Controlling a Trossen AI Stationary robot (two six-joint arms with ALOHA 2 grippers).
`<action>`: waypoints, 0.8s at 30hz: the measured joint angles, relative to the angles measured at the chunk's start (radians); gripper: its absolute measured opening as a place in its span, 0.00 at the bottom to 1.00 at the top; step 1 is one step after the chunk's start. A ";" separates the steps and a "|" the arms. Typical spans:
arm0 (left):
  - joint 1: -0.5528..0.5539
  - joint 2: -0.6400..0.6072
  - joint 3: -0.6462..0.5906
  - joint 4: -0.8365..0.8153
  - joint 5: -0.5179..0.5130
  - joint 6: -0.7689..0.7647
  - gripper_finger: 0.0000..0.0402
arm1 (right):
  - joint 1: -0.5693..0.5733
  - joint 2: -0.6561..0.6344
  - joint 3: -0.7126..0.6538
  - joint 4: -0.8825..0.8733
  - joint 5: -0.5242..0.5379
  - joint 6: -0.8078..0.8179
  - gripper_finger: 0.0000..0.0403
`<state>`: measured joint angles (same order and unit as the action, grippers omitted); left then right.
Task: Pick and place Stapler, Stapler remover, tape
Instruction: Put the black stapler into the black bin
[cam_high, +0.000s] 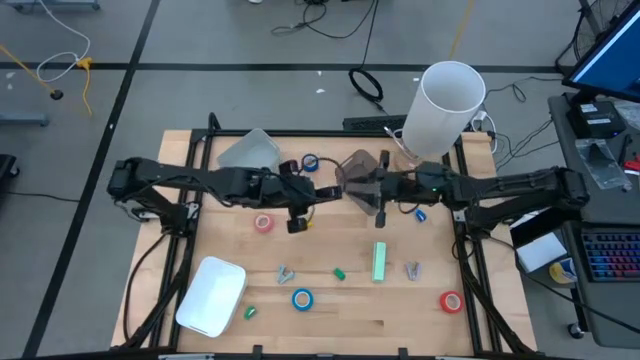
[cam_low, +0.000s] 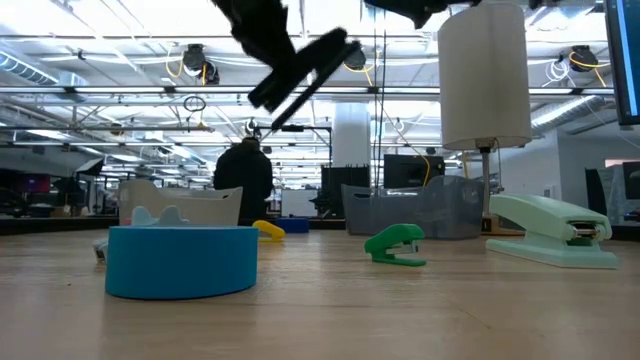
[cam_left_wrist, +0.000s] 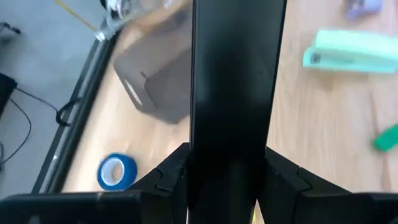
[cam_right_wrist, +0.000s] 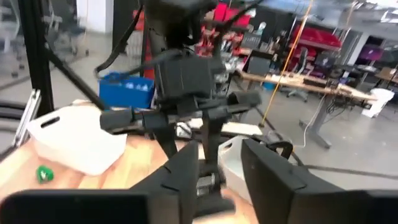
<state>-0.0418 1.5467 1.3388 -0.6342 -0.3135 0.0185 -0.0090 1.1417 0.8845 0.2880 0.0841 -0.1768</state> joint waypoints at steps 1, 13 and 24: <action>0.000 0.014 -0.001 -0.019 0.007 -0.003 0.34 | 0.000 0.011 0.019 -0.024 0.000 0.001 0.35; 0.005 0.044 0.000 0.080 0.068 -0.057 0.34 | -0.013 0.036 0.064 -0.197 -0.004 0.048 0.55; 0.002 0.044 0.000 0.094 0.104 -0.079 0.34 | -0.024 0.069 0.076 -0.260 -0.065 0.139 0.56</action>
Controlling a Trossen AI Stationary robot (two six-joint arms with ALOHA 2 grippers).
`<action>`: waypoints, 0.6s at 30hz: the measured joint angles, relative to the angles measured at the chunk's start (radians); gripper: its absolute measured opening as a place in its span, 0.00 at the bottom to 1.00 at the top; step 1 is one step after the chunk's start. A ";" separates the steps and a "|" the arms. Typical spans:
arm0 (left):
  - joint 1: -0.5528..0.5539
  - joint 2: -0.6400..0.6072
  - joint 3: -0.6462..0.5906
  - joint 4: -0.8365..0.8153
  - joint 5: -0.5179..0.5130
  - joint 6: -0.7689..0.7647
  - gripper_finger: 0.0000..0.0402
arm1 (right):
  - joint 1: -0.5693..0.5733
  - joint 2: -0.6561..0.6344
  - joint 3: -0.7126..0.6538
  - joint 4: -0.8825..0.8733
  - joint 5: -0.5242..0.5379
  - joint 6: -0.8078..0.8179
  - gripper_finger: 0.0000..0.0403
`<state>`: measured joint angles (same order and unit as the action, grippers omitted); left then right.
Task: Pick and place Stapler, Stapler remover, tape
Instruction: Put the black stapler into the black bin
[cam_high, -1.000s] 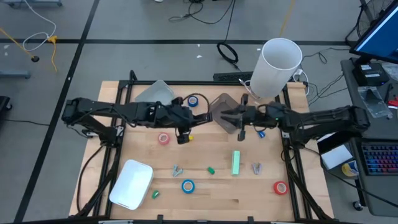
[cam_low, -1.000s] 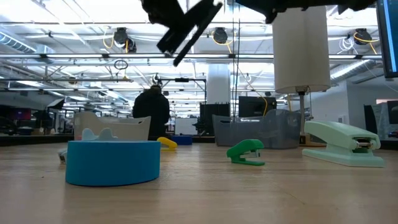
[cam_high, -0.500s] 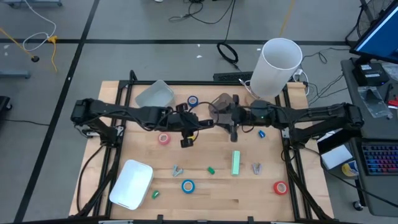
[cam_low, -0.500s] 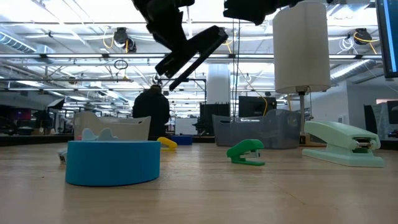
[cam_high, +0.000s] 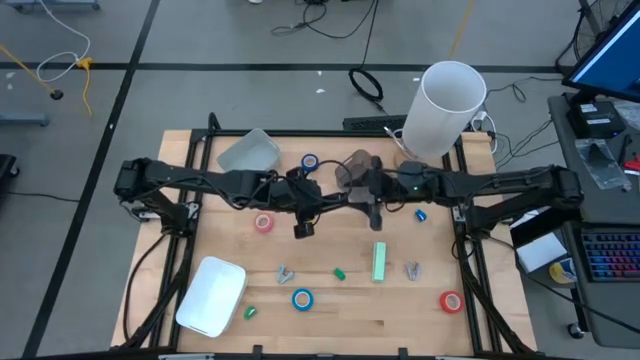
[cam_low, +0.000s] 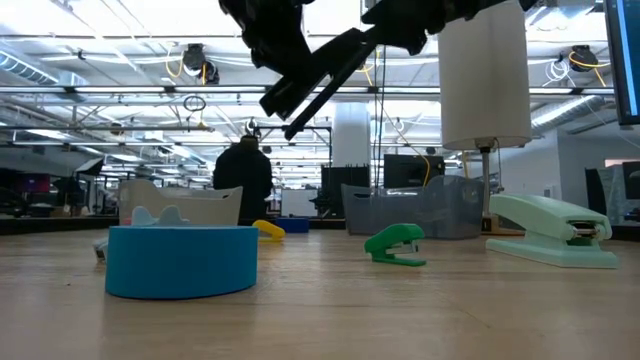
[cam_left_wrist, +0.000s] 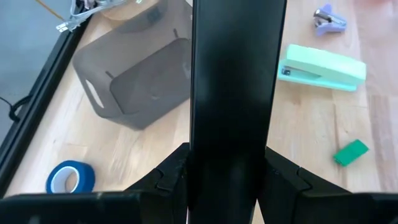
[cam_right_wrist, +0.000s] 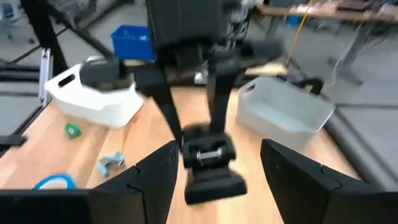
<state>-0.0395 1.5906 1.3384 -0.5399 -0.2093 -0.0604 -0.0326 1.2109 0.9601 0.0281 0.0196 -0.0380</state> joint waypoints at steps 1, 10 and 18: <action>0.000 0.000 0.000 0.000 0.000 -0.001 0.34 | 0.001 0.014 0.010 -0.018 -0.002 -0.001 0.56; 0.000 0.000 0.000 -0.038 0.000 -0.032 0.34 | 0.008 0.135 0.173 -0.189 0.005 -0.115 0.56; 0.000 0.000 0.000 -0.038 0.000 -0.053 0.34 | 0.000 0.208 0.230 -0.230 0.004 -0.131 0.56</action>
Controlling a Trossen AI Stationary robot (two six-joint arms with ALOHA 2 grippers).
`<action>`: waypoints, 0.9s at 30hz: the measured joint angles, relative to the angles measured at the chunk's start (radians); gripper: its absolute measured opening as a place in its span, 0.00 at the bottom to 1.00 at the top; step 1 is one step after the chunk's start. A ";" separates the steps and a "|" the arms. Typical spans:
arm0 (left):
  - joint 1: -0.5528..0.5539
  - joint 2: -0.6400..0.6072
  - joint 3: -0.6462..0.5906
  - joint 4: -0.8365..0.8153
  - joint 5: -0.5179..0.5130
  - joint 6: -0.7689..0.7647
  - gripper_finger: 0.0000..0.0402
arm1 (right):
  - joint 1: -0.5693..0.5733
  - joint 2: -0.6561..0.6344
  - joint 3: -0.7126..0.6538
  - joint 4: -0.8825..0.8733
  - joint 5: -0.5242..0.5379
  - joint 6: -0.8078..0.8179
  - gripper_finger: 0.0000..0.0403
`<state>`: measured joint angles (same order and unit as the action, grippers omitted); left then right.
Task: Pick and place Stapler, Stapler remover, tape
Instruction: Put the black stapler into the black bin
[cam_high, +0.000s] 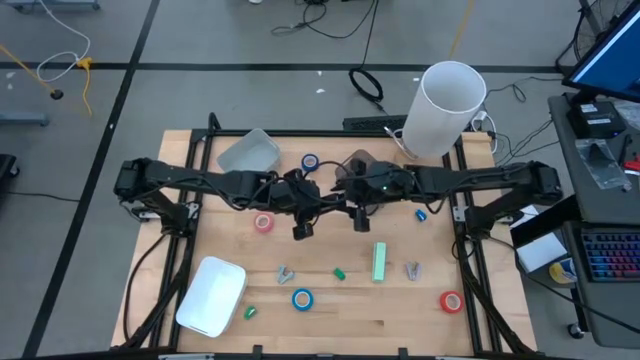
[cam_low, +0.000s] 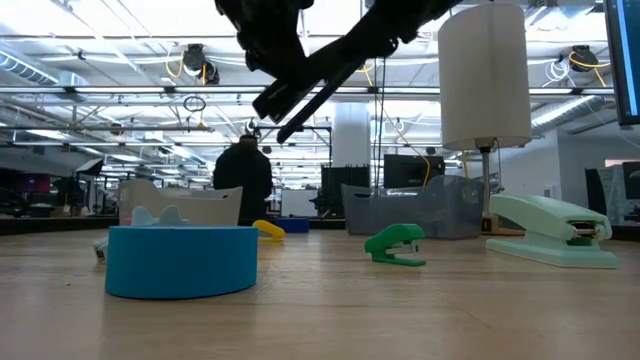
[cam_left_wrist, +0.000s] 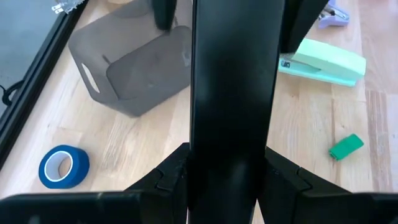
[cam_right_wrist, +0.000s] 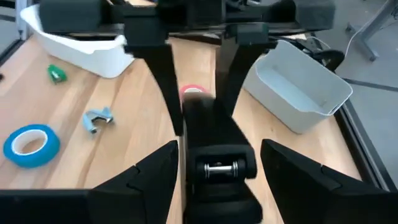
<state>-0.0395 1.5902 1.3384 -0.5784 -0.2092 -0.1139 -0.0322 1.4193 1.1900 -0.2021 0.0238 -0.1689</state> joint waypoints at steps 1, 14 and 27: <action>0.000 0.000 0.000 -0.001 0.000 0.001 0.34 | 0.000 0.007 0.000 0.006 0.000 0.001 0.56; 0.008 0.009 0.000 0.013 0.027 0.006 0.34 | 0.000 0.009 0.000 0.010 0.001 -0.001 0.50; 0.008 0.024 0.000 0.036 0.053 0.018 0.34 | 0.000 0.024 -0.002 -0.019 -0.017 0.024 0.34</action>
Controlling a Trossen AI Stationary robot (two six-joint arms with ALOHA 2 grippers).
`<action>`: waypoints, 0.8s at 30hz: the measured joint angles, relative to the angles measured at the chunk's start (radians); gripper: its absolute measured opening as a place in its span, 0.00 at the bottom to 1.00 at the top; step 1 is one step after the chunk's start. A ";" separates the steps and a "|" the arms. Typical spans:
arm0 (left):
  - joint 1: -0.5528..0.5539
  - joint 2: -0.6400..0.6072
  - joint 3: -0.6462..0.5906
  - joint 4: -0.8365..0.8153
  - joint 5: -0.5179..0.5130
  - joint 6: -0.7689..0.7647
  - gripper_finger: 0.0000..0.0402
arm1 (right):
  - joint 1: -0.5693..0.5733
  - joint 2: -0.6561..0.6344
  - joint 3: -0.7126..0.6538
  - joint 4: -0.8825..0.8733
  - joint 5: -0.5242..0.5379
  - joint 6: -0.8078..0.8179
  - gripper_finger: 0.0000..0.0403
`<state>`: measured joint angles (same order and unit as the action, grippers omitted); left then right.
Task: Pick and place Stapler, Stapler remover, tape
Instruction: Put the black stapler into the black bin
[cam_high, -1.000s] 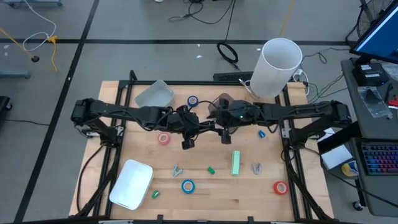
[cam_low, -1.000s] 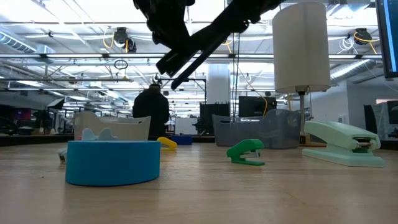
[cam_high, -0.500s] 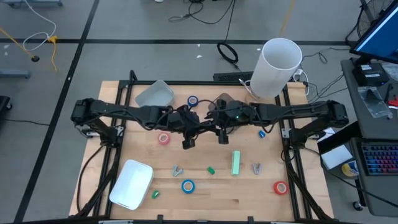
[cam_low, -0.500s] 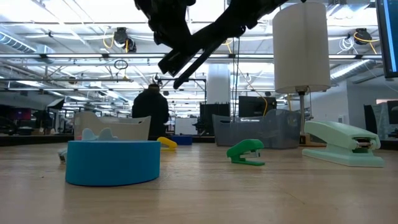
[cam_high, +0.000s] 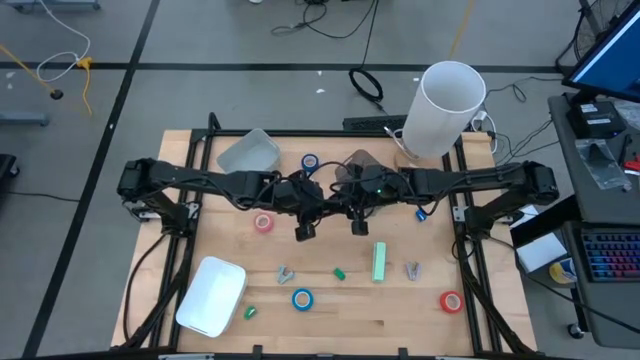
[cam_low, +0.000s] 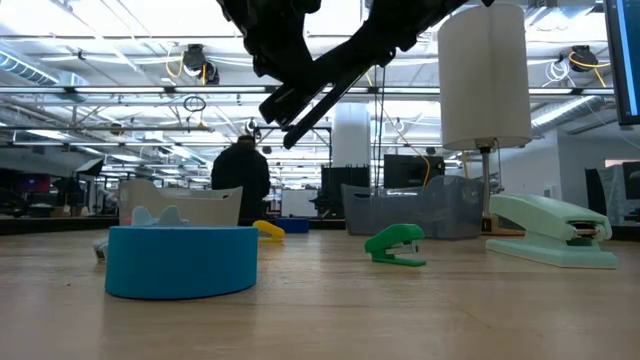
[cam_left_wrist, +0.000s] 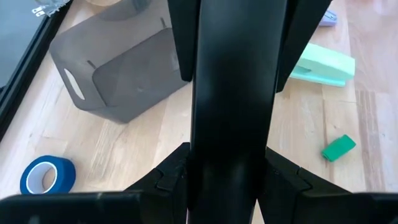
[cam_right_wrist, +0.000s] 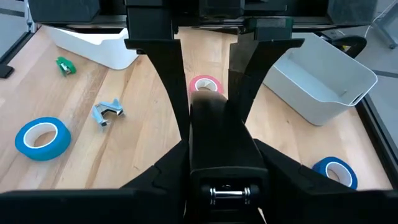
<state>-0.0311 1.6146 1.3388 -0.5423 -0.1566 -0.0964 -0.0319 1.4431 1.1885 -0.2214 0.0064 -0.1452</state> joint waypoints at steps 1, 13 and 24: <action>0.000 0.000 0.000 0.001 0.000 0.003 0.34 | 0.000 -0.001 0.000 -0.001 0.002 0.002 0.34; 0.001 0.000 0.000 -0.002 -0.041 -0.022 0.65 | 0.000 0.000 0.000 -0.024 0.088 0.012 0.34; 0.000 -0.002 0.000 -0.083 -0.062 -0.043 0.93 | -0.001 -0.015 0.000 -0.129 0.242 0.051 0.34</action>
<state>-0.0315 1.6131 1.3388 -0.6252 -0.2189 -0.1390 -0.0326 1.4285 1.1885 -0.3505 0.2483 -0.0945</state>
